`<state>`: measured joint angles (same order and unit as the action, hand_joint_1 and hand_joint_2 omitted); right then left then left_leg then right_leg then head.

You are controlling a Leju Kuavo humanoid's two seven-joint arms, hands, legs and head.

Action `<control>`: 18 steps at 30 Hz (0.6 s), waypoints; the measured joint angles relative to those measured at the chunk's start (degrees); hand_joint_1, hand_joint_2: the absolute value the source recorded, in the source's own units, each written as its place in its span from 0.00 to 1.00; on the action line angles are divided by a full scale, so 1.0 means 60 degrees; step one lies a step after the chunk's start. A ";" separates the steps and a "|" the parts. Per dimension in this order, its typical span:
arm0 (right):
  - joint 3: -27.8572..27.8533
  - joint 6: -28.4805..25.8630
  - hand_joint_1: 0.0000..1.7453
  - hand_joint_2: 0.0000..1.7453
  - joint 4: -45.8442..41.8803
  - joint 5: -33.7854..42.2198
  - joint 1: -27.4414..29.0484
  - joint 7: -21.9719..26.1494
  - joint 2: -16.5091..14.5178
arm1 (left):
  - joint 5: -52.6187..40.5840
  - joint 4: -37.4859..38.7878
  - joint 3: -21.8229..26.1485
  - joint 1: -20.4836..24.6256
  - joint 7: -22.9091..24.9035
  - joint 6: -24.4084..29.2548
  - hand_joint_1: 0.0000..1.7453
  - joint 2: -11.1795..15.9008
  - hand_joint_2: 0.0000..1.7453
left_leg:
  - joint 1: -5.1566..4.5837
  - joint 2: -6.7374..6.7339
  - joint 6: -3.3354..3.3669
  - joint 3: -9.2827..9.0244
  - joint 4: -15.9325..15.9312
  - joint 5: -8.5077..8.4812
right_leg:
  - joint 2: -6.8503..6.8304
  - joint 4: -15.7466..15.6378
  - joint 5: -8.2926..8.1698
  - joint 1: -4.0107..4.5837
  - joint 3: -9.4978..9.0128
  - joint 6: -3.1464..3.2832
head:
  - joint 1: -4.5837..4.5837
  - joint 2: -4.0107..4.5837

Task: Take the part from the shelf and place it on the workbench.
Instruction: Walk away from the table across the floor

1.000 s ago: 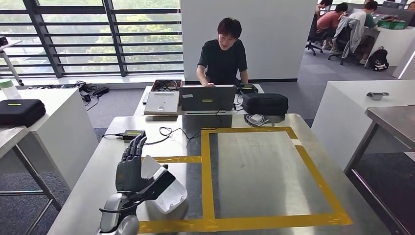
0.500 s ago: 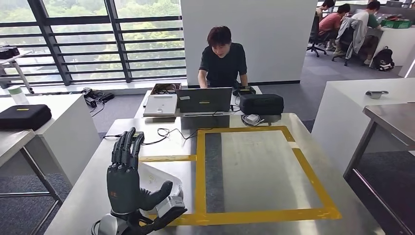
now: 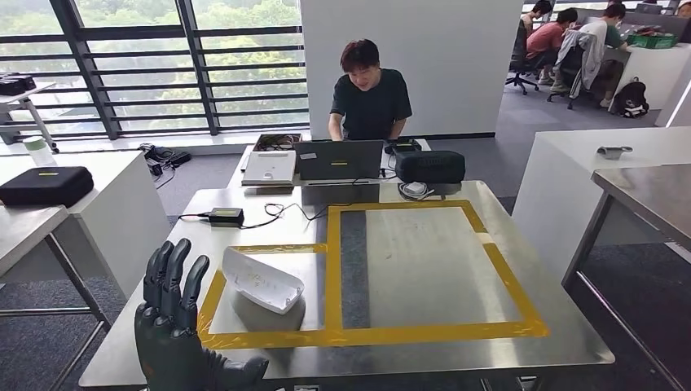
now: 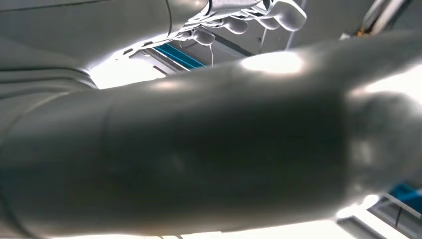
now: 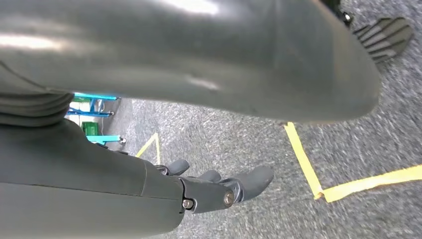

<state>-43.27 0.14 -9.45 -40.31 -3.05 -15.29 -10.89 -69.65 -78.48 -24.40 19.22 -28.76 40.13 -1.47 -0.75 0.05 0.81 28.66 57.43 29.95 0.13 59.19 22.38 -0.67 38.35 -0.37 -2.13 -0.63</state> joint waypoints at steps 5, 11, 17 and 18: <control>-0.0009 -0.0016 0.00 0.00 -0.0002 -0.0003 -0.0004 -0.0015 -0.0008 | 0.0089 -0.0291 0.0266 -0.0313 -0.0605 0.0000 0.00 -0.0271 0.00 | 0.0095 -0.0049 0.0132 0.0566 -0.0103 -0.0636 | 0.0016 0.2177 0.1835 -0.0039 0.0565 -0.0231 | 0.0121 0.0000; -0.0016 -0.0007 0.00 0.00 -0.0004 -0.0057 -0.0076 -0.0014 0.0018 | 0.0020 -0.0523 0.0573 -0.0496 -0.0905 0.0000 0.00 -0.0534 0.00 | 0.0115 -0.0075 -0.0066 0.1405 0.0303 -0.1048 | 0.0013 0.0557 0.1383 -0.0037 -0.1334 -0.0214 | 0.0189 0.0000; -0.0036 0.0010 0.00 0.00 -0.0002 -0.0082 -0.0119 -0.0004 0.0025 | 0.0238 -0.0442 0.0617 -0.0503 -0.0570 0.0000 0.00 -0.0563 0.00 | 0.0148 -0.0047 -0.0418 0.1678 0.0709 -0.0730 | -0.0037 -0.0042 0.1257 -0.0019 -0.1321 0.0270 | 0.0113 -0.0001; -0.0043 0.0010 0.00 0.00 -0.0002 -0.0084 -0.0127 -0.0004 0.0026 | 0.0328 -0.0378 0.0614 -0.0504 -0.0483 0.0000 0.00 -0.0554 0.00 | 0.0163 -0.0039 -0.0470 0.1811 0.1117 -0.0269 | -0.0054 -0.0045 0.1144 -0.0028 -0.1200 0.0317 | 0.0094 -0.0001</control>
<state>-43.53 0.20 -9.46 -40.81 -3.82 -15.32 -10.74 -67.68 -80.75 -20.71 16.20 -31.67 40.13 -4.79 0.23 -0.18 -2.01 39.53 64.14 28.33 -0.19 58.92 29.25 -0.84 31.14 1.52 -1.56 -0.64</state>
